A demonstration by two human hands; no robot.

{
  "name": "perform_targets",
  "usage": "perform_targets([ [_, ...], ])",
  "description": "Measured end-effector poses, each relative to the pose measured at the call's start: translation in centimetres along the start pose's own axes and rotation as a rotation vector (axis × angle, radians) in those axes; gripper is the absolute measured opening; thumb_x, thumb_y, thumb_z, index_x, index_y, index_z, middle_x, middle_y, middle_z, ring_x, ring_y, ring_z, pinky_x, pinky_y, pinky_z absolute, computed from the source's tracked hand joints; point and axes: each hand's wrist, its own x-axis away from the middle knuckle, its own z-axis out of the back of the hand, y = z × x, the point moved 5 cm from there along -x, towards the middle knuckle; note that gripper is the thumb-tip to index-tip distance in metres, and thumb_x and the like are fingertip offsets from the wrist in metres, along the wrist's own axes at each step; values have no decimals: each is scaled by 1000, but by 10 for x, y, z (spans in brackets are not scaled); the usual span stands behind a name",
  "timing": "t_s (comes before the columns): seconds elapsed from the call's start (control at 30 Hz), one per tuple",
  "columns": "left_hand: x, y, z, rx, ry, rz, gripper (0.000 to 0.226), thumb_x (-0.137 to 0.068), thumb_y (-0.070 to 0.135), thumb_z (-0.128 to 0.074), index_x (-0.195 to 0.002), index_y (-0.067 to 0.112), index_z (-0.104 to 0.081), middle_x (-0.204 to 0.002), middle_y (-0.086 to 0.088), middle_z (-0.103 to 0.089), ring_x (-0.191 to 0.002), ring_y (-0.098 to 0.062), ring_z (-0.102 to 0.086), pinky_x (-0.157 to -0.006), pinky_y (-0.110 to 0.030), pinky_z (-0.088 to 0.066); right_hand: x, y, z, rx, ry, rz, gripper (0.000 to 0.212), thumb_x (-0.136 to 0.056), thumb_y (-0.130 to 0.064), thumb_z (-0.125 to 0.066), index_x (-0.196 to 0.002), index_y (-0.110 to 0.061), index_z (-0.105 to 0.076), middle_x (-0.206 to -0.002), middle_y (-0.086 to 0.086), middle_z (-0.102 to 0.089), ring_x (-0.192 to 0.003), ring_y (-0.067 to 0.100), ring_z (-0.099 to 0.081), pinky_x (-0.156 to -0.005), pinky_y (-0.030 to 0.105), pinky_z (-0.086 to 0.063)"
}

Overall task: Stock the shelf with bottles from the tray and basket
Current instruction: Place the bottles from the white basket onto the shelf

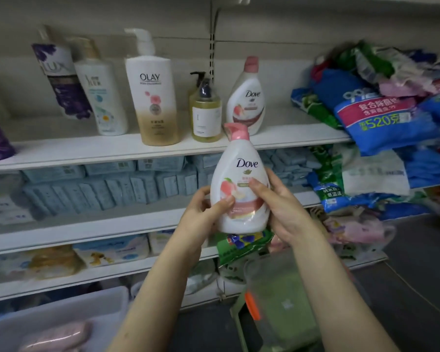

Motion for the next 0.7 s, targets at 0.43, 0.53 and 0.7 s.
perform_targets([
  [0.43, -71, 33, -51, -178, -62, -216, 47, -85, 29, -71, -130, 33, -57, -117, 8, -69, -110, -15, -64, -93, -35, -52, -53, -50, 46, 42, 41, 136, 58, -67, -22, -77, -121, -14, -59, -110, 7, -73, -102, 22, -69, -75, 28, -57],
  [0.53, -96, 55, -57, -245, -61, -321, 49, -89, 30, -68, -135, 35, -53, -123, 15, -65, -115, -7, -60, -100, -37, -49, -74, -66, 47, 24, 32, 245, 70, -61, -23, -80, -126, -16, -55, -115, 7, -70, -106, 22, -68, -77, 29, -57],
  [0.7, -135, 83, -45, -310, 71, -453, 50, -93, 27, -63, -135, 45, -44, -125, 32, -50, -130, -5, -42, -110, -37, -37, -117, -90, 47, 33, 33, 335, 79, -63, -20, -79, -135, -12, -47, -122, 10, -67, -111, 23, -65, -82, 30, -56],
])
